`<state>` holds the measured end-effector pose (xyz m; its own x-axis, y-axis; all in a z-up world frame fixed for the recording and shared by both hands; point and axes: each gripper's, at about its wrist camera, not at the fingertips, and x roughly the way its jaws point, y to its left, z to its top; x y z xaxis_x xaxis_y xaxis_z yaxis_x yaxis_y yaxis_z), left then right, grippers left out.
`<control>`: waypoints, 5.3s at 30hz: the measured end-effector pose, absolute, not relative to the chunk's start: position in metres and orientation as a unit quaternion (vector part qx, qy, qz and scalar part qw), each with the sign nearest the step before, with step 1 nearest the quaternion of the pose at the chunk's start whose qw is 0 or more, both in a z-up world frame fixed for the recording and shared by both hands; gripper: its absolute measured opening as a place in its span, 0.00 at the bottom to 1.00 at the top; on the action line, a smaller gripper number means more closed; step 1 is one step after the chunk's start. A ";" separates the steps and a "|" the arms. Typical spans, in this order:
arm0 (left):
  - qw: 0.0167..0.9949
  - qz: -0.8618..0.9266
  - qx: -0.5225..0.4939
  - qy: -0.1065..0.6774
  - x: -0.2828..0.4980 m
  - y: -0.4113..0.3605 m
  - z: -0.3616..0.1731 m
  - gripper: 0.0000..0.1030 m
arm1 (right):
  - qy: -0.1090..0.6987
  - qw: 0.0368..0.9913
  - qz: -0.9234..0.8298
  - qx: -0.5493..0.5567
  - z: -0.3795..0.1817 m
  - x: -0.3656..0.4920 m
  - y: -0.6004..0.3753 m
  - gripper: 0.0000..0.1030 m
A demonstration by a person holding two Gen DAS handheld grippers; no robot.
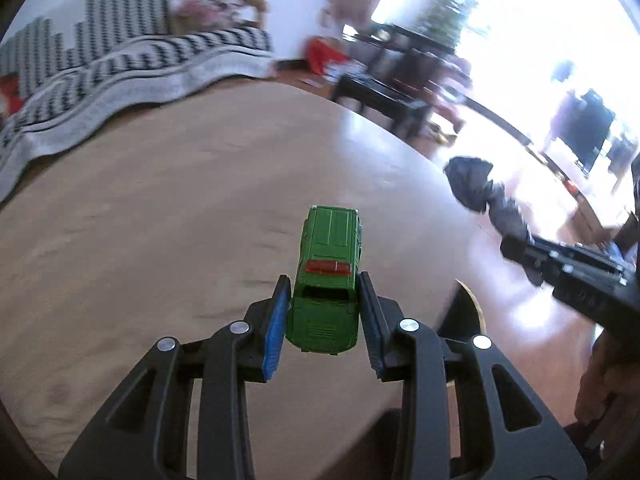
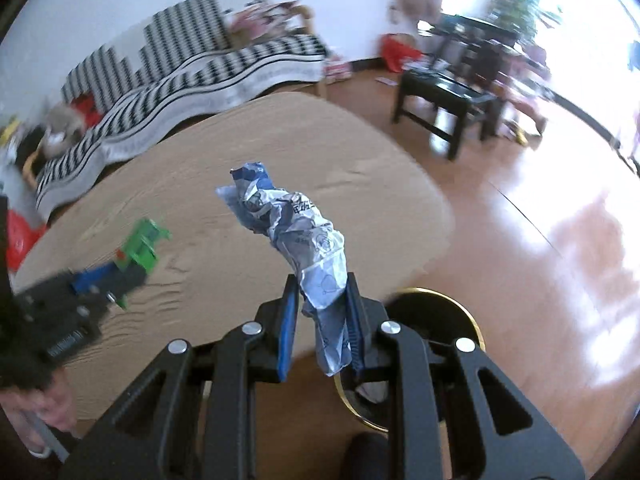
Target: Collect trash
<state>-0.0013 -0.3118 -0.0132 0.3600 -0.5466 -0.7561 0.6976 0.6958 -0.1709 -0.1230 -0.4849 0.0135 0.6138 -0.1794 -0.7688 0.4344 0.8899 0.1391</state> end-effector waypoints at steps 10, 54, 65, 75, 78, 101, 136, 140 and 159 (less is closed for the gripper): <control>0.764 -0.473 0.135 0.418 -0.071 -0.407 -0.048 0.32 | 0.413 0.850 -0.231 0.230 -0.017 -0.198 -0.577 0.23; 0.738 -0.487 0.160 0.438 -0.080 -0.460 -0.083 0.56 | 0.445 0.818 -0.238 0.275 -0.044 -0.198 -0.608 0.47; 0.765 -0.468 0.158 0.413 -0.070 -0.436 -0.054 0.88 | 0.419 0.832 -0.243 0.271 -0.026 -0.189 -0.599 0.83; 0.842 -0.358 0.119 0.386 -0.005 -0.314 -0.001 0.93 | 0.390 0.861 -0.212 0.246 0.011 -0.140 -0.550 0.92; 0.864 -0.297 0.112 0.390 0.018 -0.265 0.004 0.94 | 0.391 0.872 -0.188 0.227 0.019 -0.113 -0.521 0.92; 0.913 -0.033 0.004 0.406 0.087 0.027 0.006 0.94 | 0.401 0.913 0.006 0.071 0.018 0.053 -0.253 0.93; 0.906 -0.035 -0.004 0.422 0.091 0.023 -0.007 0.94 | 0.405 0.911 0.003 0.081 0.014 0.052 -0.258 0.93; 0.906 -0.034 -0.004 0.422 0.091 0.023 -0.007 0.94 | 0.405 0.911 0.004 0.081 0.014 0.052 -0.258 0.93; 0.905 -0.036 -0.002 0.423 0.091 0.022 -0.009 0.94 | 0.405 0.911 0.003 0.081 0.014 0.052 -0.258 0.93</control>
<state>0.0910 0.0216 -0.0085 0.6392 -0.0659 -0.7662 0.0628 0.9975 -0.0334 0.0522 -0.2580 0.0139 0.6713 0.0721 -0.7376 0.0598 0.9867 0.1508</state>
